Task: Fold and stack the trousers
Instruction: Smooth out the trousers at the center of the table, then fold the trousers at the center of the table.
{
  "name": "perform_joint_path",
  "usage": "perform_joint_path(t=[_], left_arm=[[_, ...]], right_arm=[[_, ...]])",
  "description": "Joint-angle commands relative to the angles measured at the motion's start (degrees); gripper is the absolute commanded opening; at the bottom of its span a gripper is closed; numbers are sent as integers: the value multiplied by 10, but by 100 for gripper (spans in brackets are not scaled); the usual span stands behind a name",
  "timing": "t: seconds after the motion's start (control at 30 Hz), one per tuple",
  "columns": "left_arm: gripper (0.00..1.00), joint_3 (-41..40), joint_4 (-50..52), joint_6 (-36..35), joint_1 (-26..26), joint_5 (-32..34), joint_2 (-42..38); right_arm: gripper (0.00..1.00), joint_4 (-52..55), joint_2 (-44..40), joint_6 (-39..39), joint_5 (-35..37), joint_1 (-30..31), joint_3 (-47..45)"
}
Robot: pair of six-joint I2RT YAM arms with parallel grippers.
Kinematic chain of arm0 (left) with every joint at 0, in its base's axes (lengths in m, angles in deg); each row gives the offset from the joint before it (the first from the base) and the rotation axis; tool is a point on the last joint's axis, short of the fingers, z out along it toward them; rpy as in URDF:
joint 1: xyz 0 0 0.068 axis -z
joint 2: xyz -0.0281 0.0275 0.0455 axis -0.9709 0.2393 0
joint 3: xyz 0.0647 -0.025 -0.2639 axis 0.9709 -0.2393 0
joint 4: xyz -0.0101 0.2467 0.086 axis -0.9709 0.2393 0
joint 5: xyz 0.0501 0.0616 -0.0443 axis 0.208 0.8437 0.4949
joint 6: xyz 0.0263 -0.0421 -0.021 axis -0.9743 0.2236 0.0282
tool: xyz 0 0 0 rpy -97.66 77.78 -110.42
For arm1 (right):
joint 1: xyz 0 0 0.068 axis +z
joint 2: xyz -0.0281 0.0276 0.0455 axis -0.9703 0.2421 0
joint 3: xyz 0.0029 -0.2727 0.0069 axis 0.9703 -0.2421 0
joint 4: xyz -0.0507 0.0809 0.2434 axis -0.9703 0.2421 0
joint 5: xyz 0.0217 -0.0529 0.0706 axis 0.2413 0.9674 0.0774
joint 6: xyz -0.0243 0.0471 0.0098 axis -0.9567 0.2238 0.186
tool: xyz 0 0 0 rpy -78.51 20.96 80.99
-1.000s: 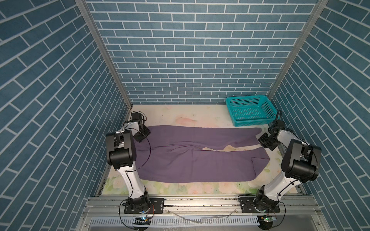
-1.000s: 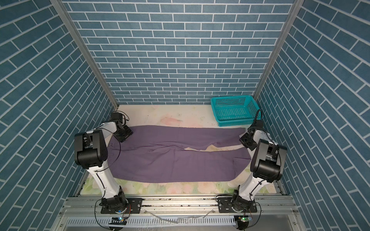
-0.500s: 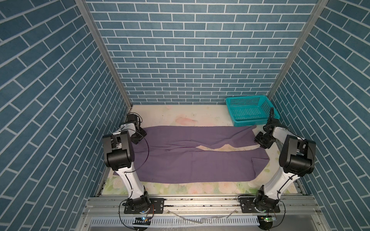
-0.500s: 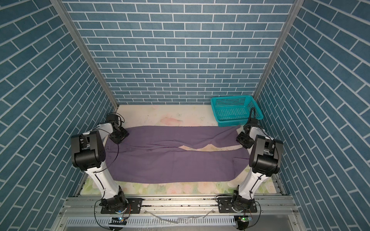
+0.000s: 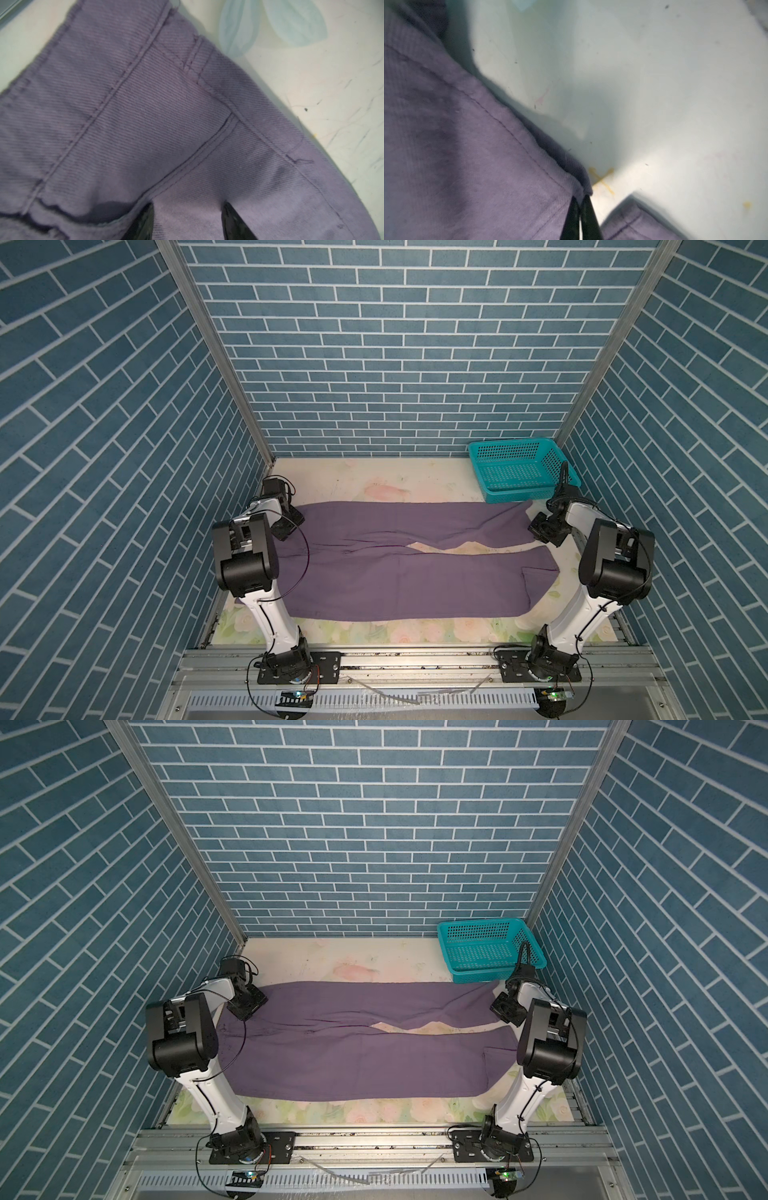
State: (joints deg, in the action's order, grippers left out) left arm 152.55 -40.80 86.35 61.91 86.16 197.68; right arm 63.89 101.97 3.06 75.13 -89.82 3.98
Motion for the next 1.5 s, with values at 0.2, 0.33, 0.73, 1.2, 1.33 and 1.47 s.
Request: perform_joint_path(t=[0.2, 0.33, 0.73, 1.2, 1.33, 1.47], left_arm=[[55, -65, 34, 5, -4, 10, -36], [54, -68, 41, 5, -4, 18, -48], [68, -23, 91, 16, 7, 49, -166], [66, -180, 109, 7, 191, 81, -367], [67, -218, 108, 23, 275, 96, -385], [66, -240, 94, 41, 316, 94, -374]], right_arm=[[0, -7, -114, 41, 35, -76, -99], [0, -13, -103, 40, 32, -88, -105], [37, -9, -85, 33, 27, -63, -42], [43, 58, -280, 21, 172, 132, -203], [44, 77, -329, 46, 137, 134, -256], [43, 113, -362, 52, 134, 134, -284]])
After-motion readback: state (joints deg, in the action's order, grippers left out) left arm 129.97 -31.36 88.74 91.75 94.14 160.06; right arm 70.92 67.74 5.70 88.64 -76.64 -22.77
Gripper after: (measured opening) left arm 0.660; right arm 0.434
